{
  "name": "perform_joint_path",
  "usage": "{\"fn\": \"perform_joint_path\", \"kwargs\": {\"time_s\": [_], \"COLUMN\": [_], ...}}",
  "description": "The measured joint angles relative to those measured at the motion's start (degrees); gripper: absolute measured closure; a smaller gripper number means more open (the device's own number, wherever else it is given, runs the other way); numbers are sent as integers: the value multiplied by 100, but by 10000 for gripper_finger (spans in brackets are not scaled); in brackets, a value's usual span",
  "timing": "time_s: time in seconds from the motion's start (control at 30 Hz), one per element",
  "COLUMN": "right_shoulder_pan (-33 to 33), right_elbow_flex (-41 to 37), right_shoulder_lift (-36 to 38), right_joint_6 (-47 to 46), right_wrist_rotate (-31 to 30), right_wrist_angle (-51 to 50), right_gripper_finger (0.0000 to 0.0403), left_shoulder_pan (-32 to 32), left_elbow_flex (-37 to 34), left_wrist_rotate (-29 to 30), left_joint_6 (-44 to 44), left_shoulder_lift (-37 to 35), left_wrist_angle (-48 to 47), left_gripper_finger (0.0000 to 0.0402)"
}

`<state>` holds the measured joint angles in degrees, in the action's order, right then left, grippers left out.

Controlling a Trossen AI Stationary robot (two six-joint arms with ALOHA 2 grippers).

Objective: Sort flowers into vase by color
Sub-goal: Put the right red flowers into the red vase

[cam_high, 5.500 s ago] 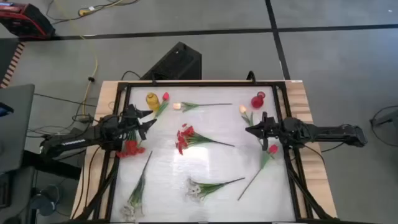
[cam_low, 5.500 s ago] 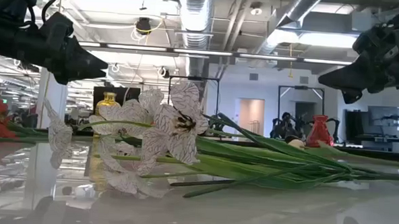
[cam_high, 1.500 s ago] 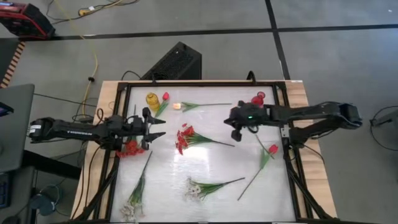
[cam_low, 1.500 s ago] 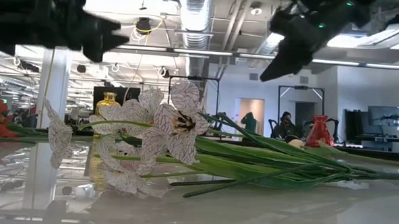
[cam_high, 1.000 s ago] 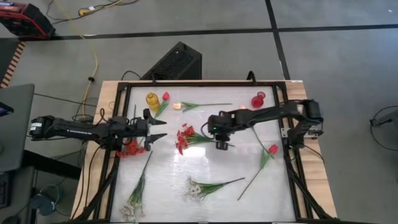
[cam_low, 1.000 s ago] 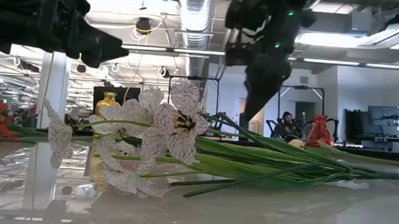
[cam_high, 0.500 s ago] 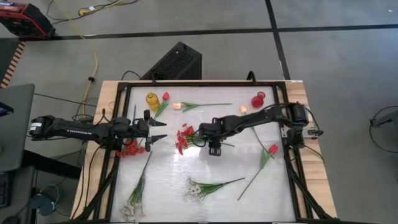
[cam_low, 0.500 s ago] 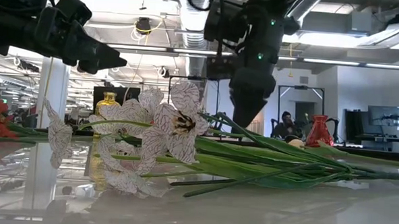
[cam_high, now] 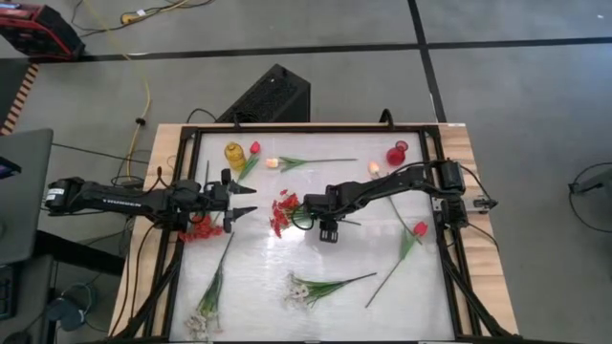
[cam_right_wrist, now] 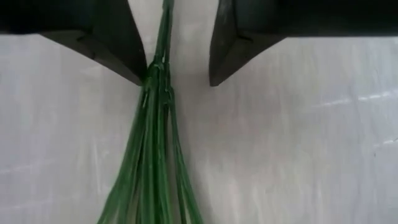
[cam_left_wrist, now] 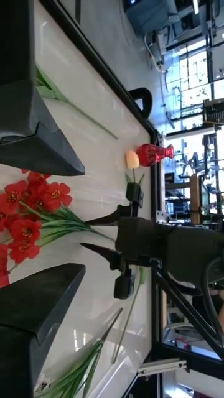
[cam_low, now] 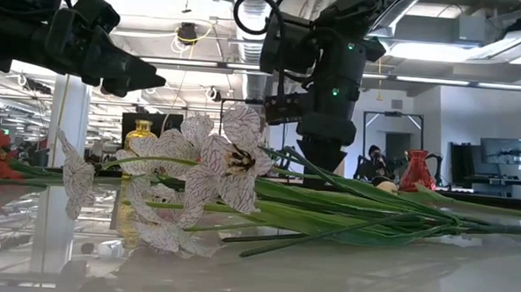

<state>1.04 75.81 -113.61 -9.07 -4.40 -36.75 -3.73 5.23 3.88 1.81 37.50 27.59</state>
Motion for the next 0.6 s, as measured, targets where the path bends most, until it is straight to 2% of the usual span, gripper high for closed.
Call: {"fn": "perform_joint_path", "kwargs": {"time_s": [0.07, 0.23, 0.27, 0.47, 0.6], "right_shoulder_pan": [6, 2, 1, 91, 24], "right_elbow_flex": [0, -2, -2, -7, -256], "right_shoulder_lift": [6, 10, 25, 341, 889], "right_joint_6": [-11, -34, -40, -97, 149], "right_wrist_rotate": [-2, 12, 73, 193, 188], "right_wrist_angle": [-2, -54, -54, 140, 491], "right_gripper_finger": [252, 365, 375, 371, 375], "left_shoulder_pan": [0, 0, 0, 0, 0], "left_elbow_flex": [0, 0, 0, -2, -2], "left_wrist_rotate": [0, 0, -1, -10, -15], "left_joint_6": [-3, -77, -79, -206, -256], "left_shoulder_lift": [0, 0, 0, 0, 0], "left_wrist_angle": [2, 2, 2, -4, -126], "left_gripper_finger": [168, 168, 168, 168, 168]}}
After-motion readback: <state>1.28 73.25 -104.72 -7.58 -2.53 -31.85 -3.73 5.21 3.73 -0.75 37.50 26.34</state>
